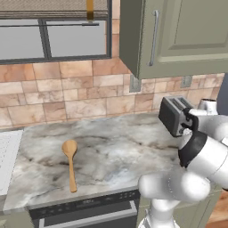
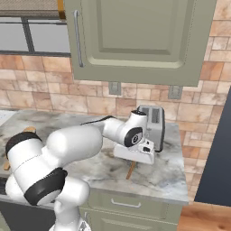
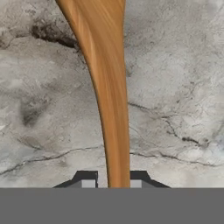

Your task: Organize the utensils by type. Pick up the wooden spoons from the counter and place them in the open cabinet. Then pick up the metallic utensils from the counter and place them in the open drawer.

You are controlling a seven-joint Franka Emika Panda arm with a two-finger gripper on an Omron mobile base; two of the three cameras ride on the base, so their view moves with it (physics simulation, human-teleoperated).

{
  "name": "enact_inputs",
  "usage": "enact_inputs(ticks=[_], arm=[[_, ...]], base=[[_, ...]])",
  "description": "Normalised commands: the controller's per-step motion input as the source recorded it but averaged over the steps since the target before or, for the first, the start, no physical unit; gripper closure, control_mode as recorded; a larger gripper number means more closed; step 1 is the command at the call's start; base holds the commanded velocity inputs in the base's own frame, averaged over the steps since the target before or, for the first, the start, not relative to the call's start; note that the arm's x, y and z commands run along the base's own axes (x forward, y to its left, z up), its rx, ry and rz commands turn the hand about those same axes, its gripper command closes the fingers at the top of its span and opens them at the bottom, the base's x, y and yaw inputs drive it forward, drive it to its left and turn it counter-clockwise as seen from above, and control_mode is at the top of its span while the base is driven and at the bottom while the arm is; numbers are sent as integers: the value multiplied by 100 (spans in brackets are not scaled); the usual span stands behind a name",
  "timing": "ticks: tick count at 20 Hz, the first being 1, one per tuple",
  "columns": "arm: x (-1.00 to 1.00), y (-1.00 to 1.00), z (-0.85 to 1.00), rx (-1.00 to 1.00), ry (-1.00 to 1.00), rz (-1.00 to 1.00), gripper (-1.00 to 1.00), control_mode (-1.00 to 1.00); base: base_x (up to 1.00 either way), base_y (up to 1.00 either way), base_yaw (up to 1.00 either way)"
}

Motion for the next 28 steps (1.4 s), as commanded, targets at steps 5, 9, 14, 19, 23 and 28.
enact_inputs(ticks=[5, 9, 14, 19, 23, 28], arm=[[-34, 30, 59, -4, -5, 0, 100, -100], [-16, 24, 72, -5, 0, 0, 100, -100], [-6, 27, 69, -7, 0, 0, 100, -100], [0, 26, 64, -6, 0, 5, 100, -100], [-13, 28, 45, -5, -3, 6, 100, -100], [-18, 36, 33, -2, -6, 3, 100, -100]], base=[[0, 0, 0], [0, 0, 0], [0, 0, 0], [0, 0, 0], [0, 0, 0], [0, 0, 0]])
